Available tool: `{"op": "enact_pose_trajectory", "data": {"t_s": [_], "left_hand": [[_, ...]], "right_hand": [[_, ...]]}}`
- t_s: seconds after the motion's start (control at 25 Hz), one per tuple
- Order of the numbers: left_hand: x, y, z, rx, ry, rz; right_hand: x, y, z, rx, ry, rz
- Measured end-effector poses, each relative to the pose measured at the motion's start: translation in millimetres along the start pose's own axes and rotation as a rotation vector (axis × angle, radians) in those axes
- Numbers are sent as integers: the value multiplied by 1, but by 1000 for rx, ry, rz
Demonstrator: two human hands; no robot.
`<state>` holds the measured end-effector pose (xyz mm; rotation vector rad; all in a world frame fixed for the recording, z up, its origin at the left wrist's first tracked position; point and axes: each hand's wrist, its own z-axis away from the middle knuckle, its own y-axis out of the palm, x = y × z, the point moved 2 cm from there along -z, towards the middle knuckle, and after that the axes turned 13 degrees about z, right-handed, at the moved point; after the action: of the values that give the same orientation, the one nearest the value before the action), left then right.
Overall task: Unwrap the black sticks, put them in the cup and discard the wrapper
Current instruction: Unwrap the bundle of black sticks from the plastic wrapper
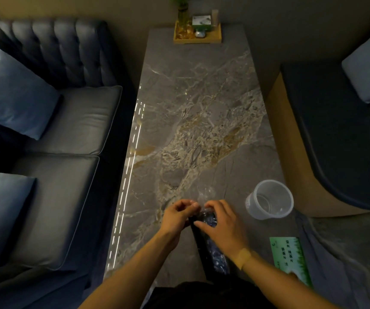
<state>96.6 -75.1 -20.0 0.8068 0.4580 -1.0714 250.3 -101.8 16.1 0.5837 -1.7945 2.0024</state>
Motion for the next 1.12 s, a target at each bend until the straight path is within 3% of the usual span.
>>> {"op": "enact_pose_trajectory", "data": {"t_s": [0.32, 0.64, 0.88, 1.12], "left_hand": [[-5, -2, -1, 77, 35, -3], [-10, 3, 0, 127, 61, -107], [-24, 5, 5, 197, 89, -169], [-44, -1, 7, 159, 41, 46]], "right_hand": [[3, 2, -6, 86, 148, -57], [-6, -8, -11, 110, 82, 46], [-17, -32, -31, -52, 335, -407], [-25, -59, -27, 52, 399, -833]]}}
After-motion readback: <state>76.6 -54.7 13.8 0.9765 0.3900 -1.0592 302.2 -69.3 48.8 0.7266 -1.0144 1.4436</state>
